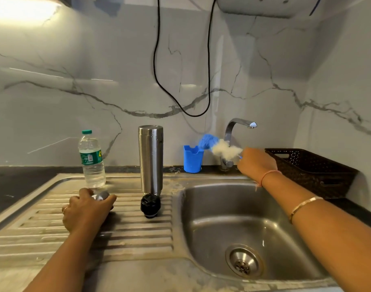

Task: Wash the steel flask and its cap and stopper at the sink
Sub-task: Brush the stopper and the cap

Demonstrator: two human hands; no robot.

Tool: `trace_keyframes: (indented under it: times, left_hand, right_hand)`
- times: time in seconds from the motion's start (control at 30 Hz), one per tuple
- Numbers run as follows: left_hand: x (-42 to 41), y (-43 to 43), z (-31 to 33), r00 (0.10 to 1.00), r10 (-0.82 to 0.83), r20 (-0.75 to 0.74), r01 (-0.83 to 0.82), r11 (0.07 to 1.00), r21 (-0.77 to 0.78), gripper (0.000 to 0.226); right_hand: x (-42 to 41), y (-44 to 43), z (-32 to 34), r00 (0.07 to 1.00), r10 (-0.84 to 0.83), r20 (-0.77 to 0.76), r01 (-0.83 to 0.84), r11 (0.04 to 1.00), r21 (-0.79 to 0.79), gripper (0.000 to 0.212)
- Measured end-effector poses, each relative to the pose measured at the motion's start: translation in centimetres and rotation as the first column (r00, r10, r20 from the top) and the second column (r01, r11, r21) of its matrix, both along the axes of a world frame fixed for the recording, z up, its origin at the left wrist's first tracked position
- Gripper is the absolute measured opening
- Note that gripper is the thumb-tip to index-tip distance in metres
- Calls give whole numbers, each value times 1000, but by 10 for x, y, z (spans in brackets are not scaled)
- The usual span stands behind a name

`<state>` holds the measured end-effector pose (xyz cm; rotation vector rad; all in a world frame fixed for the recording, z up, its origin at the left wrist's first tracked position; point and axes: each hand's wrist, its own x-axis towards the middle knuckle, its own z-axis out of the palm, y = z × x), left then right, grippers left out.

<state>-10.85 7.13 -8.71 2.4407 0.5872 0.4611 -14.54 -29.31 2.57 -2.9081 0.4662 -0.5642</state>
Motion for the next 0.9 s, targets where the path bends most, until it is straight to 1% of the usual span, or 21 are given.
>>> trace_keyframes:
  times: [0.07, 0.1, 0.13, 0.17, 0.2, 0.23, 0.27, 0.33, 0.4, 0.47, 0.53, 0.6, 0.63, 0.67, 0.7, 0.73, 0.77, 0.8, 0.83, 0.9]
  left_hand:
    - [-4, 2, 4, 1000, -24, -13, 24, 1000, -19, 70]
    - [-7, 0, 9, 997, -68, -29, 67, 996, -63, 66]
    - [-9, 0, 14, 989, -140, -44, 132, 980, -152, 63]
    - [-12, -4, 21, 971, -231, -54, 209, 941, -267, 59]
    - [-19, -10, 28, 942, -328, -68, 277, 877, -393, 53]
    - [-28, -19, 36, 906, -408, -116, 305, 816, -491, 46]
    - [-39, -29, 43, 864, -473, -170, 314, 772, -552, 39]
    - [-57, -49, 52, 777, -580, -244, 360, 728, -583, 35]
    - [-63, -69, 51, 739, -632, -234, 404, 693, -597, 40]
    - [-62, -95, 46, 724, -662, -192, 404, 633, -660, 38]
    - [-60, -127, 40, 713, -682, -160, 358, 551, -754, 35]
    - [-55, -155, 35, 724, -678, -126, 289, 464, -837, 35]
    - [-49, -168, 32, 738, -667, -104, 244, 408, -880, 38]
    - [-42, -178, 30, 756, -650, -73, 191, 326, -926, 42]
    - [-34, -189, 29, 780, -625, -26, 140, 216, -966, 44]
    - [-26, -198, 28, 811, -584, 31, 95, 80, -992, 46]
    - [-17, -205, 27, 849, -521, 86, 66, -58, -996, 47]
    - [-7, -213, 27, 886, -446, 129, 57, -173, -983, 47]
    - [2, -220, 27, 916, -368, 160, 64, -258, -964, 47]
    - [19, -230, 26, 950, -238, 199, 101, -369, -924, 50]
  right_hand:
    - [-8, -8, -10, 998, 5, 60, -10, 996, 89, 24]
    - [-12, -12, -14, 997, 4, 77, -12, 994, 112, 23]
    - [-16, -16, -19, 996, 11, 85, -21, 992, 122, 22]
    - [-19, -20, -24, 995, 25, 93, -37, 991, 131, 21]
    - [-24, -24, -29, 994, 39, 103, -53, 988, 142, 21]
    - [-28, -29, -34, 992, 54, 114, -71, 986, 150, 21]
    - [-32, -34, -40, 990, 69, 126, -88, 984, 154, 21]
    - [-37, -43, -52, 987, 100, 129, -121, 978, 168, 22]
    - [-42, -50, -65, 988, 121, 101, -138, 973, 184, 22]
    - [-48, -57, -78, 988, 122, 90, -138, 972, 191, 22]
    - [-53, -66, -88, 987, 125, 104, -144, 969, 199, 24]
    - [-57, -73, -90, 985, 134, 109, -154, 966, 206, 25]
    - [-59, -76, -89, 983, 139, 119, -162, 963, 214, 25]
    - [-60, -77, -88, 980, 145, 136, -173, 960, 219, 24]
    - [-62, -78, -87, 975, 151, 160, -183, 959, 215, 24]
    - [-63, -78, -86, 971, 155, 181, -191, 960, 205, 23]
    - [-64, -77, -85, 966, 159, 203, -198, 962, 190, 23]
    - [-64, -78, -85, 961, 164, 222, -205, 962, 179, 24]
    - [-65, -79, -85, 956, 175, 237, -220, 959, 178, 24]
    - [-63, -85, -84, 950, 214, 227, -262, 944, 203, 25]
